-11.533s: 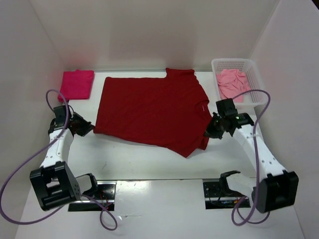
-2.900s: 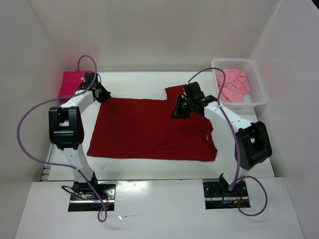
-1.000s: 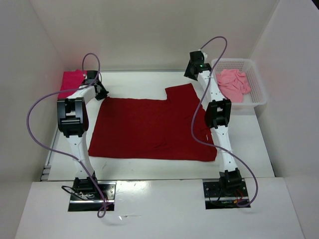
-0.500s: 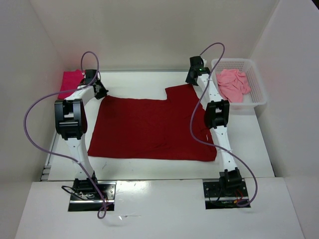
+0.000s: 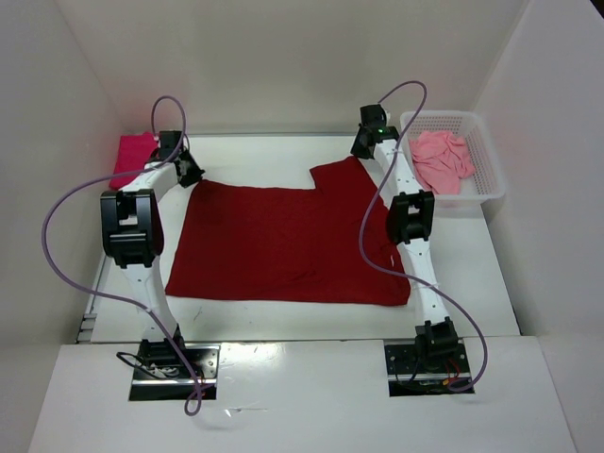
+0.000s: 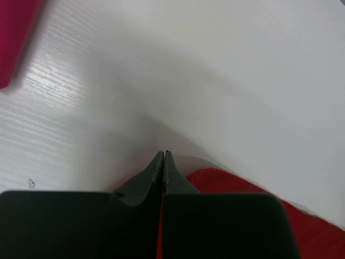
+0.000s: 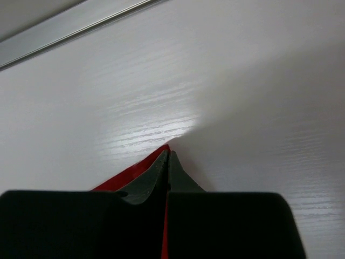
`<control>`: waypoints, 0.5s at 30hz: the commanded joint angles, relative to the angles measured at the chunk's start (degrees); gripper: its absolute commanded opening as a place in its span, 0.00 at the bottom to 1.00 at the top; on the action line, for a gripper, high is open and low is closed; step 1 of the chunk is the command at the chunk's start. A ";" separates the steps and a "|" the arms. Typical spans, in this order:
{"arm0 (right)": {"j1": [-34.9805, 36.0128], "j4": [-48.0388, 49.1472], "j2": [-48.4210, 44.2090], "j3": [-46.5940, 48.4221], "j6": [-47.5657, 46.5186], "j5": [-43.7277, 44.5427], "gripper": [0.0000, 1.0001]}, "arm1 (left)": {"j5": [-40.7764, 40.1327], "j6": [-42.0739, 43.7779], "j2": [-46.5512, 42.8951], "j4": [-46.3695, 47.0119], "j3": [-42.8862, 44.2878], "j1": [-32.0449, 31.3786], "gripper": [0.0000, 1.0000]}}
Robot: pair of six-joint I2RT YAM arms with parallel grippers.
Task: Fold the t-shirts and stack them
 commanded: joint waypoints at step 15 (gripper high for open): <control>-6.90 8.48 -49.84 -53.57 -1.46 -12.94 0.01 | 8.19 -1.82 -12.90 4.52 -11.23 2.56 0.00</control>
